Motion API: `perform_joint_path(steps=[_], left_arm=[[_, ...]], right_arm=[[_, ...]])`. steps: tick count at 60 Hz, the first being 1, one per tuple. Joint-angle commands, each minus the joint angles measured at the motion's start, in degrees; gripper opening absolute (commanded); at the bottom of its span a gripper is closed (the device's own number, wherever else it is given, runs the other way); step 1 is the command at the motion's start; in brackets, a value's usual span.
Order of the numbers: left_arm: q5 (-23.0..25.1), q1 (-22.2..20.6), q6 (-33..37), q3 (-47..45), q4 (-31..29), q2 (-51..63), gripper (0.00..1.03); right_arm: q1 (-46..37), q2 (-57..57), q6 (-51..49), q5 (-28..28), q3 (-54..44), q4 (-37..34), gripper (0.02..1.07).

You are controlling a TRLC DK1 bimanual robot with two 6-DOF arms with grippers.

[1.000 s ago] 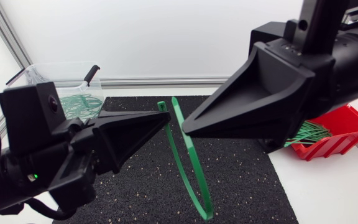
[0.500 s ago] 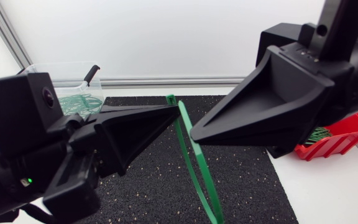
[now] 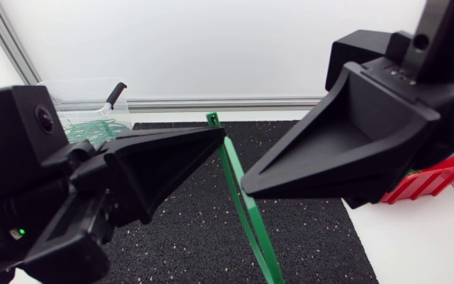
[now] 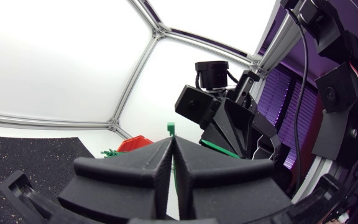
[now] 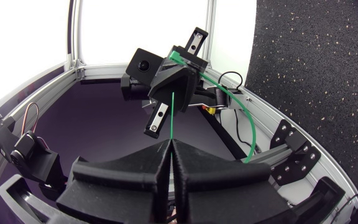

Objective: Take a green cable tie from the red box, thread the tail through the head to close it, then place it in the transparent bin on the left.

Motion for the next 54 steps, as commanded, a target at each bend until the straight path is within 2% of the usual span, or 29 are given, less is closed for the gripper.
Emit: perform_joint_path(steps=[1, 54], left_arm=[[-0.31, -0.72, -0.01, 2.43, 0.20, 0.53, 0.04], [-0.31, -0.28, -0.97, 0.06, 0.64, 0.36, 0.04]], right_arm=[[0.49, 1.07, 1.55, 0.20, 1.61, -0.80, 0.08], [1.54, 5.03, 1.29, 0.47, 4.33, -1.32, 0.08]])
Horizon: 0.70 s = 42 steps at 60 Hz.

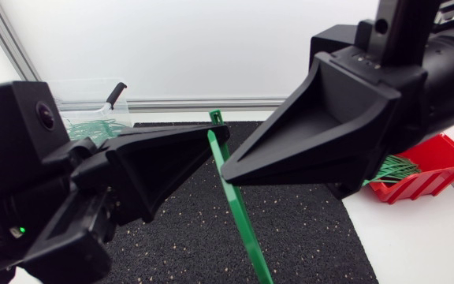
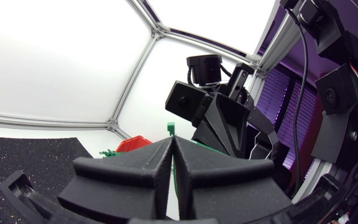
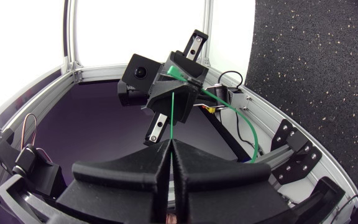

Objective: Take a green cable tie from the red box, thread the tail through the head to close it, then place it in the transparent bin on the left.

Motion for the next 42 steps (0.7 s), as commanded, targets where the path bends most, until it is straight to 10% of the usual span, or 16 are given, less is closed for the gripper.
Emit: perform_joint_path(steps=[1, 42], left_arm=[[-0.29, -0.02, -0.93, -0.58, 0.58, -0.19, 0.04], [1.65, 0.33, 0.56, -2.69, 0.75, -2.56, 0.04]], right_arm=[[0.54, 1.00, 1.29, 0.27, 1.21, -0.12, 0.08], [-1.66, 1.27, 1.20, 0.36, 0.94, 0.93, 0.08]])
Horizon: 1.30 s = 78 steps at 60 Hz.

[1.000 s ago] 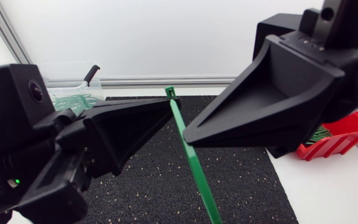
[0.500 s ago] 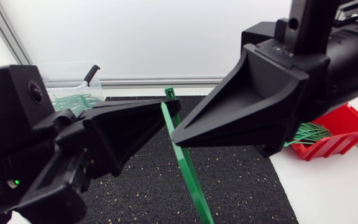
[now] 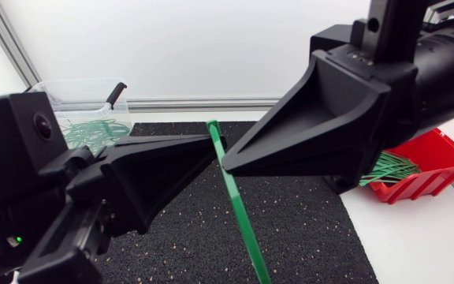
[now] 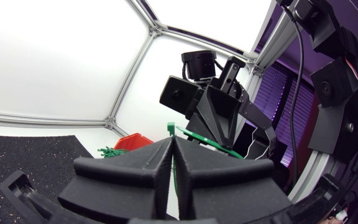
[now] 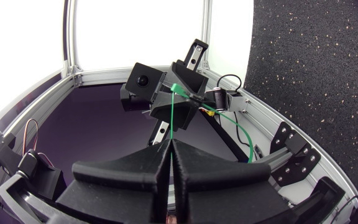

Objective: Take a green cable tie from the red box, thread the tail through the head to close it, then place it in the transparent bin on the left.

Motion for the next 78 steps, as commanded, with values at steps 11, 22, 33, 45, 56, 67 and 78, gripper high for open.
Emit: perform_joint_path(steps=[11, 22, 33, 45, 56, 67, 78], left_arm=[[0.27, 0.27, 0.70, -1.64, 0.75, -1.69, 0.04], [0.88, 0.18, 0.61, -1.99, 0.49, -1.78, 0.04], [0.88, 0.18, 0.61, -2.34, 1.02, -1.34, 0.04], [0.88, 0.09, 1.31, -2.43, 1.37, -1.34, 0.04], [0.62, -0.26, 1.93, -2.43, 1.37, -1.52, 0.04], [0.09, -0.35, 2.45, -2.43, 1.37, -2.13, 0.04], [-0.17, -0.70, 2.80, -2.25, 1.10, -2.22, 0.04]], right_arm=[[-0.61, 0.85, 1.29, 0.42, 0.75, 0.96, 0.08], [-0.70, 1.29, 1.29, 0.34, 0.92, 1.13, 0.08], [-0.70, 2.35, 1.29, 0.51, 1.10, 1.84, 0.08], [-1.31, 3.84, 2.25, 1.83, 1.80, 2.63, 0.08], [-2.10, 5.07, 3.40, 3.41, 2.50, 3.15, 0.08], [-2.19, 5.51, 6.56, 6.14, 2.68, 5.53, 0.08], [-1.58, 7.27, 9.64, 7.72, 2.77, 7.72, 0.08]])
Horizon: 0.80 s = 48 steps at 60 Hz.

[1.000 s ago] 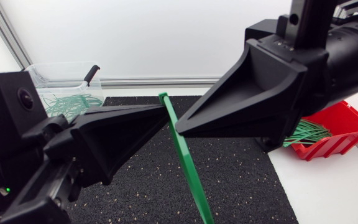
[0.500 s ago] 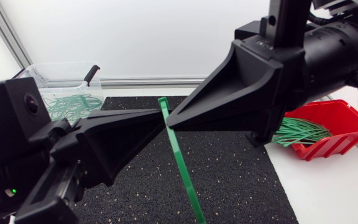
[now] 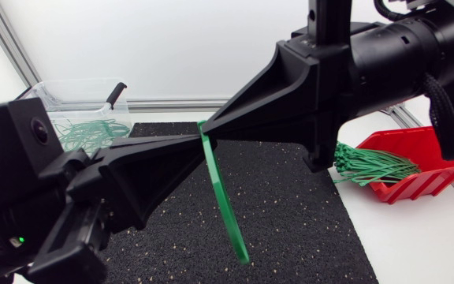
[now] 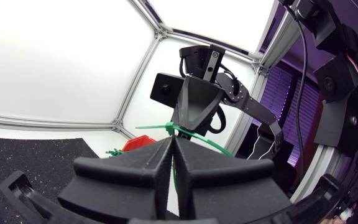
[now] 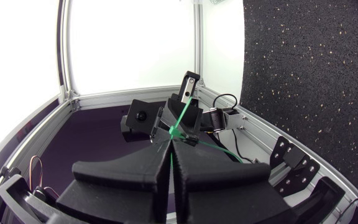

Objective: Take a green cable tie from the red box, thread the tail through the head to close it, then place it in the transparent bin on the left.

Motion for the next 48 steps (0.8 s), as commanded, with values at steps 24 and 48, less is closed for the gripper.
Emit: perform_joint_path(steps=[24, 48], left_arm=[[2.79, 0.60, 6.72, -2.75, 0.64, -0.38, 0.04], [3.84, 2.27, 17.71, -4.50, -1.38, -0.20, 0.04]], right_arm=[[0.88, -1.98, 2.49, 3.20, -3.64, 4.64, 0.47], [-0.88, -4.61, -1.56, 1.88, -3.02, 2.97, 0.54]])
